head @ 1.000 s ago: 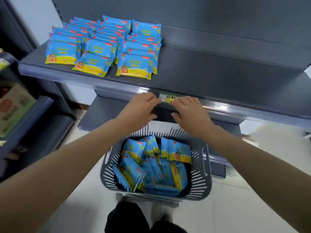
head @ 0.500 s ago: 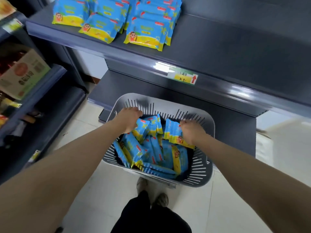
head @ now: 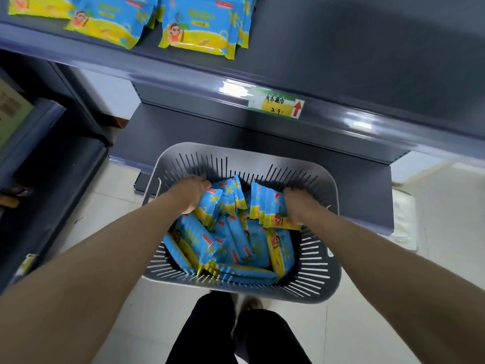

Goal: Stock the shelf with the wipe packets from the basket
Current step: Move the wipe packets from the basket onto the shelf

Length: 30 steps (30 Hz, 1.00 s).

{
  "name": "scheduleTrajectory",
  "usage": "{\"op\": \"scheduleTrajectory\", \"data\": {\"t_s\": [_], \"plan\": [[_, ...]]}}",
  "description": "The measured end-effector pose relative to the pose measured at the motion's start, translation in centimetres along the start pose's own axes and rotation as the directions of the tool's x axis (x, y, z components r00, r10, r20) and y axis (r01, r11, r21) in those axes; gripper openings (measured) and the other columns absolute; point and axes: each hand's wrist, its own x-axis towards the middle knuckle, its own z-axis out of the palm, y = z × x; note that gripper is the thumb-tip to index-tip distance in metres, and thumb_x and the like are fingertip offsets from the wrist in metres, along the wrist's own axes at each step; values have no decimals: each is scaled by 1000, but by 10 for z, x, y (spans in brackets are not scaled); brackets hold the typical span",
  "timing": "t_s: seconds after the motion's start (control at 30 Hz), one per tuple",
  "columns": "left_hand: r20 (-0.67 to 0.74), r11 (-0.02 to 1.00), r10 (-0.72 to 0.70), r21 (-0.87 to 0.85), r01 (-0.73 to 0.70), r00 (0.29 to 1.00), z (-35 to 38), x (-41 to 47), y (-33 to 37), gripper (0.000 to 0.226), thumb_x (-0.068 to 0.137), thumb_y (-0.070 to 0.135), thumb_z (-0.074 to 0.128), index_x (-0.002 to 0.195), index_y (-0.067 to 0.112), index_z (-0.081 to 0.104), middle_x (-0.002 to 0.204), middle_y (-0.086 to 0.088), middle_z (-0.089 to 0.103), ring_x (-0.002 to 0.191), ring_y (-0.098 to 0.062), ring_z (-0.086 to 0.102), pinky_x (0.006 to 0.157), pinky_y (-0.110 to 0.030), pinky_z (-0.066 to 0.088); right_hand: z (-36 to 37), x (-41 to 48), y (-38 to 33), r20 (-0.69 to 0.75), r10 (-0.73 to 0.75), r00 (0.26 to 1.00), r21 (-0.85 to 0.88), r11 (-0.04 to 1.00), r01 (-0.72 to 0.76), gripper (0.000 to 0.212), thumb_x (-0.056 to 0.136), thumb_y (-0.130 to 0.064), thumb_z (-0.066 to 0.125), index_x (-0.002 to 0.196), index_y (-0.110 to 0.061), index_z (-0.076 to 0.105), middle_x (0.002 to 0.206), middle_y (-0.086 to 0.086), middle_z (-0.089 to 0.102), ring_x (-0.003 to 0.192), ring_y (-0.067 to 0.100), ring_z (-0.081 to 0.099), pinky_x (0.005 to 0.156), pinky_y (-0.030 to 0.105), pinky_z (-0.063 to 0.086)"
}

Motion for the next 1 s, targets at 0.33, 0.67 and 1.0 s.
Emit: {"op": "scheduleTrajectory", "data": {"t_s": [0.33, 0.67, 1.0], "plan": [[32, 998, 13, -65, -11, 999, -45, -25, 7, 36, 77, 3, 59, 112, 9, 51, 111, -11, 61, 99, -29, 57, 78, -32, 44, -48, -29, 1, 62, -118, 991, -90, 988, 123, 25, 84, -7, 49, 107, -17, 49, 109, 9, 62, 97, 30, 59, 80, 36, 49], [-270, 988, 75, -112, -109, 960, -170, -82, 34, 24, 77, 14, 60, 100, 10, 63, 101, -7, 63, 89, -26, 57, 69, -31, 43, -198, -94, 8, -329, -197, 924, 32, 975, 219, 29, 82, -3, 47, 106, -11, 61, 109, 12, 62, 98, 31, 58, 68, 29, 41], [-570, 934, 196, -139, -328, 798, -307, -77, 40, 8, 77, 5, 59, 82, 11, 59, 88, -2, 49, 82, -21, 51, 73, -32, 43, -336, -64, 39, -640, 2, 768, 213, 961, 175, 24, 86, -13, 53, 110, -17, 54, 108, 13, 61, 95, 32, 54, 78, 38, 45]]}}
